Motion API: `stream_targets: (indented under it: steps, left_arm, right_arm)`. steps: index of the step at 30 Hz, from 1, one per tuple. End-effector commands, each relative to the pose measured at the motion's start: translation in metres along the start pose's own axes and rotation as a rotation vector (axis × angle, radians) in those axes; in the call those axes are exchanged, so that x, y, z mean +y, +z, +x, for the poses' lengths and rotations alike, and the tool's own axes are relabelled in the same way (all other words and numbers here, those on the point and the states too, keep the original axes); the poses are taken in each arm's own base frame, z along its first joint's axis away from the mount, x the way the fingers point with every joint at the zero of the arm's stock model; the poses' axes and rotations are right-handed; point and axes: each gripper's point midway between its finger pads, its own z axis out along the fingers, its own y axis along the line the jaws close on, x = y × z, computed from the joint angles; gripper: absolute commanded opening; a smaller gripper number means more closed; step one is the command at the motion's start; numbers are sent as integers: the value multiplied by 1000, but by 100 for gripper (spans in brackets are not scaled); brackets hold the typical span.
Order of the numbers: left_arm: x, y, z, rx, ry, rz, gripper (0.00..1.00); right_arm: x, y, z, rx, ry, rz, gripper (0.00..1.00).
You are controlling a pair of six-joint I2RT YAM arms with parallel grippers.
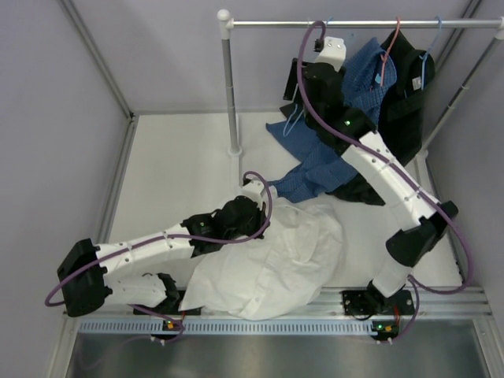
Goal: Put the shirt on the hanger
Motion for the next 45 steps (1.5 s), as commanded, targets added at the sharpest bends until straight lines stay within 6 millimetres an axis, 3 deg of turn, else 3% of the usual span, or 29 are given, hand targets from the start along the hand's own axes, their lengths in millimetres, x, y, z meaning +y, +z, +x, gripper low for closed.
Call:
stream_targets:
  steps: [1,5,8,18,23,30,37,45]
  left_arm:
    - [-5,-2,-1,-9,-24,28,0]
    - [-4,-1,3,-3,-23,28,0]
    - [-3,1,5,1,-22,27,0]
    - [-2,4,14,15,-26,36,0]
    - [-2,5,15,20,-25,35,0]
    - [-7,7,17,29,-38,62,0]
    - [-9,5,15,20,-36,71,0]
    - [-9,5,10,0,-73,61,0]
  right_arm:
    - [-23,16,-5,7,-125,147,66]
    - [-35,12,-3,9,-121,187,41]
    - [-38,8,-2,18,-121,169,30]
    - [-63,10,26,102,-137,130,28]
    - [-59,4,32,127,-168,55,24]
    - [-61,-3,33,133,-210,5,21]
    - [-63,-6,27,123,-222,-8,0]
    - [-64,-6,17,101,-256,-17,0]
